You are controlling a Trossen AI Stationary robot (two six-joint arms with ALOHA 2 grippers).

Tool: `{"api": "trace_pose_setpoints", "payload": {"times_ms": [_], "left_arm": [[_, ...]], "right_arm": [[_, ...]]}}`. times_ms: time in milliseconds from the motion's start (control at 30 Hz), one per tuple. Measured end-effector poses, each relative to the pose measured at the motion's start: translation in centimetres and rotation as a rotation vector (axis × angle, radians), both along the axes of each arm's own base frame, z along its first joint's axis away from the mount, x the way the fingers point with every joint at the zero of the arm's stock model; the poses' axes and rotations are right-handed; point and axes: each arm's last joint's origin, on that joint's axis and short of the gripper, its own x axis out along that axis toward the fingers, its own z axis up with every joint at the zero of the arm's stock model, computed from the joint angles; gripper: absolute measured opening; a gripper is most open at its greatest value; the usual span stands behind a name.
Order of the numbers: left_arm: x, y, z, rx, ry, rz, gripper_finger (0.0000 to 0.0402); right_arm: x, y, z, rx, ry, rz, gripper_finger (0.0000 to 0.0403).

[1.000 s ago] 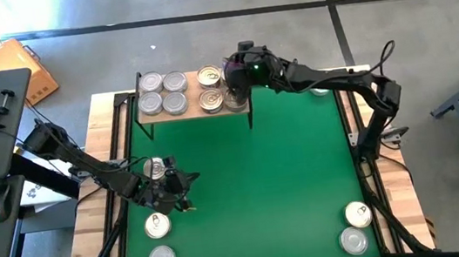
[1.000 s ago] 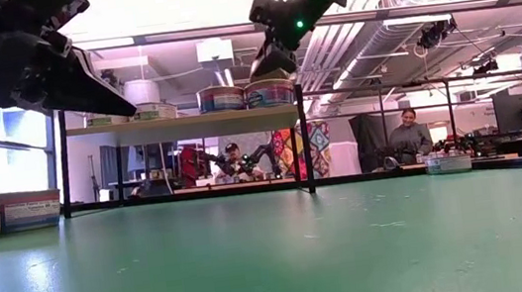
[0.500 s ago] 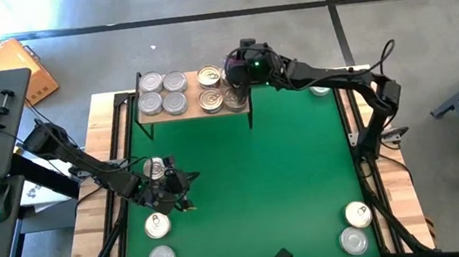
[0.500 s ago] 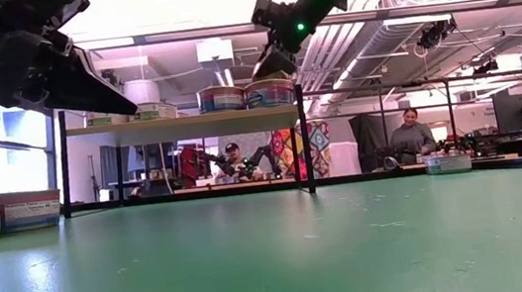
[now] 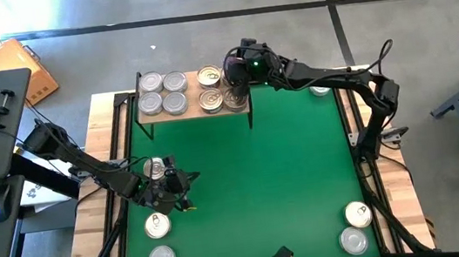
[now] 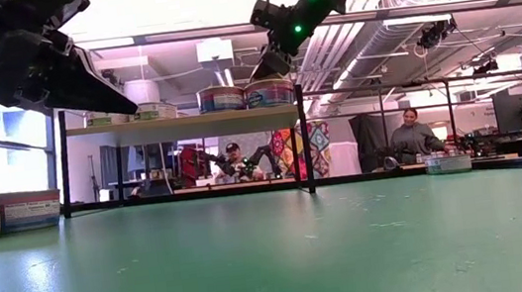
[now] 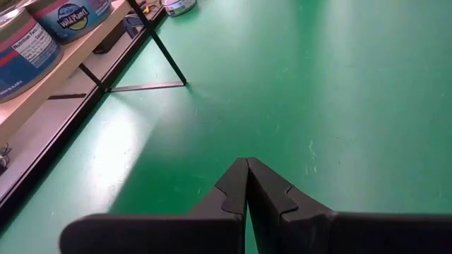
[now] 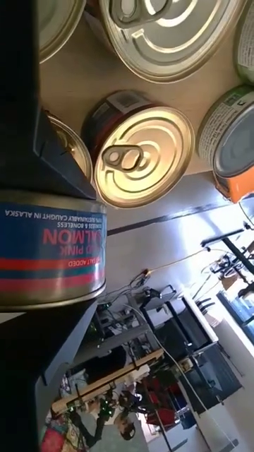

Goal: Stack canned seafood by type on shelf
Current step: Stack the blue-pink tuna can on top of the other blue-pink tuna can on the shelf, then stack the green tuna can on top of the other green tuna can on the shelf

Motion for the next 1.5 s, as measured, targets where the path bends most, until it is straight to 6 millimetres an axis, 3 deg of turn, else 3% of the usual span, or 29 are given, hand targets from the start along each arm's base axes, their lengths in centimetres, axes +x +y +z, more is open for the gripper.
{"api": "trace_pose_setpoints", "payload": {"times_ms": [367, 567, 733, 867, 967, 1100, 1300, 1500], "left_arm": [[0.0, 0.0, 0.0, -0.004, 0.002, -0.004, 0.0], [0.0, 0.0, 0.0, -0.006, 0.002, -0.005, 0.0], [0.0, 0.0, 0.0, -0.006, 0.002, -0.005, 0.0], [0.0, 0.0, 0.0, -0.013, -0.001, -0.002, 0.0], [0.0, -0.1, 0.0, -0.024, -0.001, -0.007, 0.0], [0.0, -0.2, 0.0, -0.024, -0.001, -0.01, 0.0], [0.0, -0.2, 0.0, -0.015, -0.005, -0.009, 0.0], [0.4, -0.4, 0.5, -0.013, -0.032, -0.066, 0.0]], "right_arm": [[0.0, 0.3, -0.5, 0.072, 0.016, 0.055, 0.0293], [0.0, 0.3, -0.1, 0.095, 0.008, 0.077, 0.0302], [0.2, 0.9, 1.4, 0.108, 0.02, 0.082, 0.0303], [0.5, 2.7, 3.7, 0.186, 0.019, 0.027, 0.0303], [0.6, 5.0, 4.9, 0.283, 0.048, 0.024, 0.0302], [0.9, 9.5, 4.1, 0.394, 0.144, 0.062, 0.0293], [-0.8, 17.4, -0.3, 0.549, 0.299, 0.081, 0.0246], [-4.4, 25.7, -6.1, 0.688, 0.316, -0.017, 0.02]]}}
